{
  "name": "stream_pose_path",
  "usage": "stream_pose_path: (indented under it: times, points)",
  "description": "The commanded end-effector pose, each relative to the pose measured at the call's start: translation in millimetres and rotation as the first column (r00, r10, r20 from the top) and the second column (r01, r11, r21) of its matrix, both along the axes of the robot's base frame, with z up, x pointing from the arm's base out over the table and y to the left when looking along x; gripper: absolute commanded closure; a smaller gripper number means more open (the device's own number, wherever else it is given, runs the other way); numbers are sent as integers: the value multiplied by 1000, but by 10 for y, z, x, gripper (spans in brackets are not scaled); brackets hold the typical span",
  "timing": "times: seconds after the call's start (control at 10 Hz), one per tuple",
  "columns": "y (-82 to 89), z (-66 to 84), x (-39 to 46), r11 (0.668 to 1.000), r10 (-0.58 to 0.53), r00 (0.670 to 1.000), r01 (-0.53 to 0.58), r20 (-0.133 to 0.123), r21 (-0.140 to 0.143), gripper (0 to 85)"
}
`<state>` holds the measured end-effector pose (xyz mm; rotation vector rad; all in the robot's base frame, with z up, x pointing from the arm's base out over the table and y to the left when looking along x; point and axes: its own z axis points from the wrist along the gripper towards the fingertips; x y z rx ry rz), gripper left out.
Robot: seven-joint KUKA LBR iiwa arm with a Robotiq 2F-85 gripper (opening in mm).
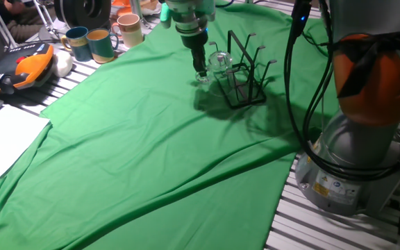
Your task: Take the cup off the cup rack
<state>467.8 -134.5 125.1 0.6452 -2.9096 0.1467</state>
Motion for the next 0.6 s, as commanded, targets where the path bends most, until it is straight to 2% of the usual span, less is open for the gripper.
stream_pose_path:
  times: [0.0, 0.2, 0.3, 0.5]
  points:
    - [24, 132, 54, 1000, -1, 1000, 1, -11, -1, 850]
    - [92, 471, 170, 1000, -13, 999, 13, -30, 3, 850]
    - [143, 659, 186, 999, -35, 999, 35, -24, 7, 850]
    - [221, 869, 151, 998, -66, 998, 66, -17, 6, 850]
